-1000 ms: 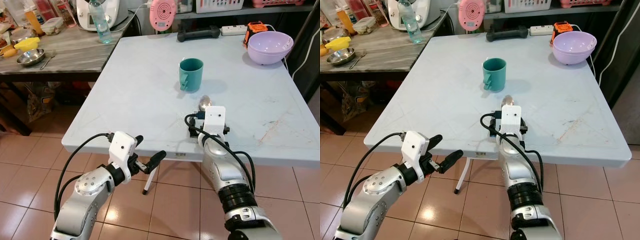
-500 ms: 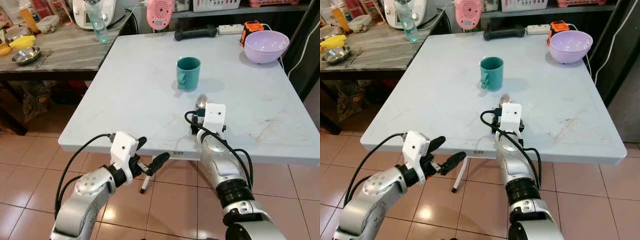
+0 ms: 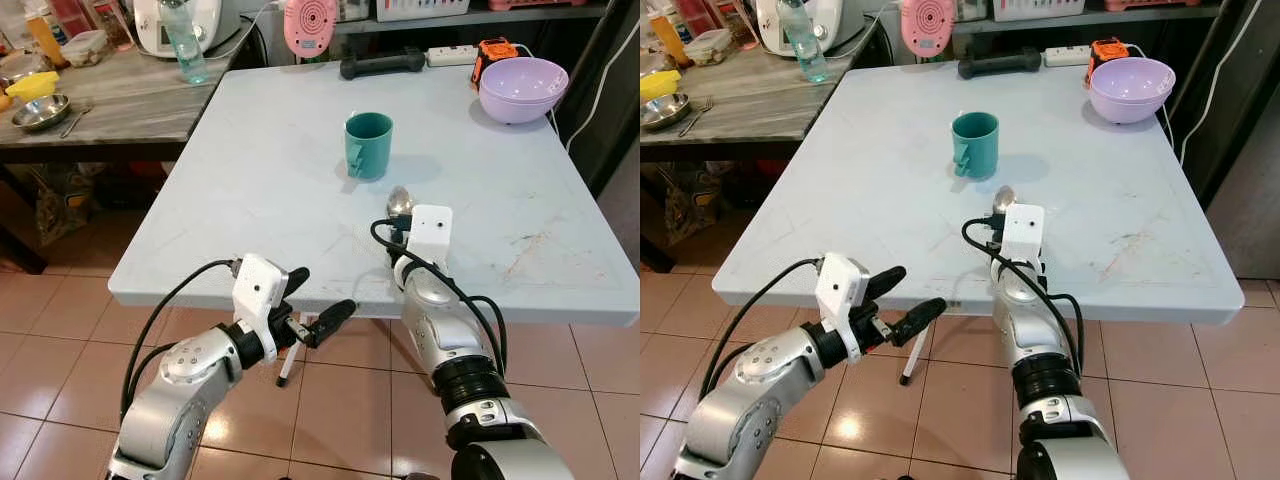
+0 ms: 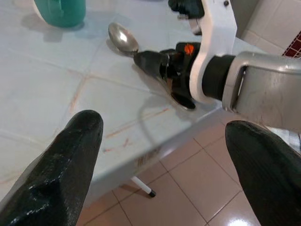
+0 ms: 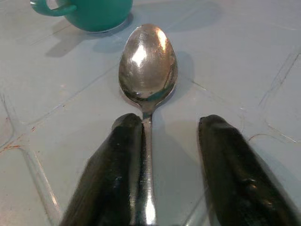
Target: Setting the table
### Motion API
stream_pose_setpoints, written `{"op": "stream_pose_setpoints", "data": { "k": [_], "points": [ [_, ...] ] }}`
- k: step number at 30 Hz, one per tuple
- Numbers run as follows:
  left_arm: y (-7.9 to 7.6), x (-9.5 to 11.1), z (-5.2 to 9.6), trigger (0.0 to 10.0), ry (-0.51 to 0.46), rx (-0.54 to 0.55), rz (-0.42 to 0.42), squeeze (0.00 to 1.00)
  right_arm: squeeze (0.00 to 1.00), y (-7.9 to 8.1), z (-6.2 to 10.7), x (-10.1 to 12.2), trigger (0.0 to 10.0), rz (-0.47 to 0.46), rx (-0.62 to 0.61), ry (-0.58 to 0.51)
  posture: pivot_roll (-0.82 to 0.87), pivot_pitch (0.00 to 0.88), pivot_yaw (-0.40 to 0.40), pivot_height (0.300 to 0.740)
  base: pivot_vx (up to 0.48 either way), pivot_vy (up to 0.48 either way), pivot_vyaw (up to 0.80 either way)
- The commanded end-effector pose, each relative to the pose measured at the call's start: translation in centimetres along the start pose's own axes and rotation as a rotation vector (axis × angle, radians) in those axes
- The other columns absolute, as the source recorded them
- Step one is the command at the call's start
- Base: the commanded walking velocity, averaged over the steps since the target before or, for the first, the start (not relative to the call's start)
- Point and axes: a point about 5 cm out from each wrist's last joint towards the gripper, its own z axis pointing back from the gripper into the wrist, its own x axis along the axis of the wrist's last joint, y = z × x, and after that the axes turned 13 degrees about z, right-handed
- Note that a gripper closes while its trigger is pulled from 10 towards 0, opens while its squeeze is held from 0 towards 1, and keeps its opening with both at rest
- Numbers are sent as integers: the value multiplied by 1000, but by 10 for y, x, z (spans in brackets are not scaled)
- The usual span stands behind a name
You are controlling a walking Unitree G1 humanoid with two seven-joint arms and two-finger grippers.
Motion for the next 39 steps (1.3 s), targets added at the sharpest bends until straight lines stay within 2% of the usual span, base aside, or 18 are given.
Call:
{"op": "stream_pose_setpoints", "data": {
  "k": [1, 10, 22, 33, 36, 39],
  "points": [
    [0, 2, 3, 10000, 3, 8, -13, 0, 0, 8, 4, -27, 0, -13, 49, 123, -96, 133, 140, 740, 0, 0, 0],
    [-1, 0, 3, 10000, 15, 7, -16, 0, 0, 8, 4, -30, 0, -22, 72, 148, -95, 131, 144, 740, 0, 0, 0],
    [0, -2, 4, 10000, 22, 14, -18, 0, 0, 8, 10, -44, 0, -78, 57, 204, -99, 130, 139, 740, 0, 0, 0],
    [-3, -4, -1, 10000, 14, 10, -12, 0, 0, -4, 13, -43, 0, -72, 22, 177, -111, 116, 127, 740, 0, 0, 0],
    [-1, -2, -4, 10000, 2, 13, -21, 0, 0, -10, 18, -39, 0, -53, 0, 134, -114, 101, 129, 740, 0, 0, 0],
    [3, 5, -9, 10000, -25, 28, -33, 0, 0, -19, 23, -27, 0, -37, -25, 43, -122, 80, 131, 740, 0, 0, 0]
  ]
}}
